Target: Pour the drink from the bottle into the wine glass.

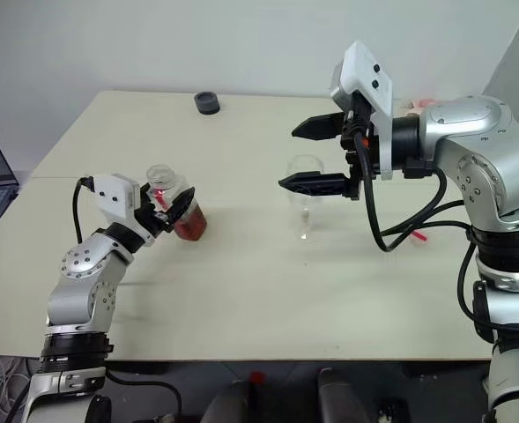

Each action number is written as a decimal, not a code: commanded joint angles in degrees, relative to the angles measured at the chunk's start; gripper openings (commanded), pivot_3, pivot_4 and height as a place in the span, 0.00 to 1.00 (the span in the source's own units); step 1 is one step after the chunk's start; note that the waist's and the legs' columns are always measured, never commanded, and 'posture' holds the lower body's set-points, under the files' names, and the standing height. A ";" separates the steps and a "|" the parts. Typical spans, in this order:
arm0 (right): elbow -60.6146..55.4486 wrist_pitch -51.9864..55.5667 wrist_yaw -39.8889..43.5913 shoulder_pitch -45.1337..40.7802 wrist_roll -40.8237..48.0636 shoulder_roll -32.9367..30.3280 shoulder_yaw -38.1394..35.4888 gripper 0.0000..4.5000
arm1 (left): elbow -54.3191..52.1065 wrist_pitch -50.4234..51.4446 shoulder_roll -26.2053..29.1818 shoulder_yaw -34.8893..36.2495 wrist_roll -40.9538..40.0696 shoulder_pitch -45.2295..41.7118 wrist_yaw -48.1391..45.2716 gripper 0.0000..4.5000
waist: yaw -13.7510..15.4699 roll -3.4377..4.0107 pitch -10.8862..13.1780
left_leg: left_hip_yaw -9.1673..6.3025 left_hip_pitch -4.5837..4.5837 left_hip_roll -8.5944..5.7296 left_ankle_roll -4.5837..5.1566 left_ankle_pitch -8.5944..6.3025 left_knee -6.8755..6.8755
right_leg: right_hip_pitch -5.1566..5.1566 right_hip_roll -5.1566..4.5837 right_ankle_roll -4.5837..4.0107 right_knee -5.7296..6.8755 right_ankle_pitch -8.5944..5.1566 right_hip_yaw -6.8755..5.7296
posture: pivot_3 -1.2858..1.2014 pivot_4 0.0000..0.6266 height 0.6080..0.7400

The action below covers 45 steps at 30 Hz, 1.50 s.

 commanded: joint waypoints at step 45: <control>-30.86 -20.85 -21.97 67.83 9.33 4.01 -36.70 1.00 | 53.57 -52.36 -4.56 -27.26 37.09 -51.23 1.13 0.42 | 1.31 -0.45 0.19 | 0.00 -0.03 -0.15 0.01 0.02 0.16 | 0.08 0.03 0.32 0.08 -0.11 0.09 | 0.52 0.24 1.00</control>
